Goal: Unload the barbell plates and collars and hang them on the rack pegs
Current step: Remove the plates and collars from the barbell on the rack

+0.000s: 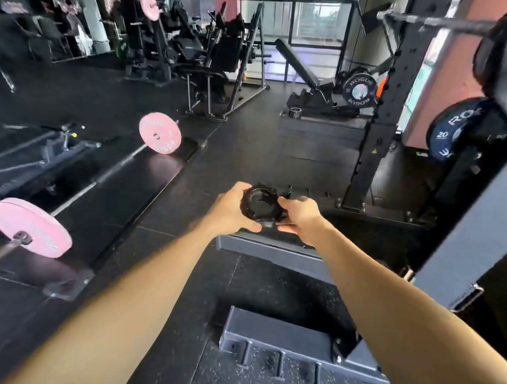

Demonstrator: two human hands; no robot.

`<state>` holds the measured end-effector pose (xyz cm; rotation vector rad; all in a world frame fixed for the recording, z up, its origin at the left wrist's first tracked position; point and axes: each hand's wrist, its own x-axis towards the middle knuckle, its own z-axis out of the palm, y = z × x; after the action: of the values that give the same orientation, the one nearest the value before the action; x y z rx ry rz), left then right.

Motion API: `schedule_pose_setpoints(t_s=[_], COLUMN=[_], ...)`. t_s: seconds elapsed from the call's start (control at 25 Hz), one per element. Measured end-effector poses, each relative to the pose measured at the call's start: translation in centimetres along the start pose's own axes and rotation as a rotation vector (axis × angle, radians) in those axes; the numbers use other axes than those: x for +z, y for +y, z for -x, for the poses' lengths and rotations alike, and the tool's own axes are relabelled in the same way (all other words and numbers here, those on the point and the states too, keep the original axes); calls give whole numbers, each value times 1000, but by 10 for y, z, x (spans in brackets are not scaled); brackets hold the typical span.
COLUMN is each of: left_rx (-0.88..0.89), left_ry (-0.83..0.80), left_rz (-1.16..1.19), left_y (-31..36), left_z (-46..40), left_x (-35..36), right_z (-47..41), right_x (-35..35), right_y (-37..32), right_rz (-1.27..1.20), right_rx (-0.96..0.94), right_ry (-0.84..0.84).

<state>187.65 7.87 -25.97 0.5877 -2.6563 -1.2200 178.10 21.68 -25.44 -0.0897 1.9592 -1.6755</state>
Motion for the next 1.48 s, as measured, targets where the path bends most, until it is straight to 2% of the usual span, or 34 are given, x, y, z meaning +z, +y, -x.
schedule_pose_setpoints(t_s=[0.32,0.56,0.72,0.92,1.0,1.12,1.28,1.48], left_rx=[-134,-209,-222,-233,-243,-246,-197,-124], left_ry=[-160,-243,-275,-263,-275,-241,-191,-103], left_rz=[-57,-82,-109,-120,-119,-110,-155,-136], left_y=[-84,-132,-150,-156,-149,-133,-111,-71], left_z=[-120,-159,-178,-183,-182,-170,-144,-78], left_x=[80,128,150,161,158,150,132,101], right_z=[-161,-210,-240,-242,-239,-228,-199,-127], right_x=[-1,2,0,-3,-6,-13,-26,-36], right_y=[77,122,149,150,148,144,128,96], right_rz=[174,156,218,252,367,655,788,919], right_rx=[193,328,339,354,314,95,-145,-311], right_ry=[53,43,71,72,83,146,124,39])
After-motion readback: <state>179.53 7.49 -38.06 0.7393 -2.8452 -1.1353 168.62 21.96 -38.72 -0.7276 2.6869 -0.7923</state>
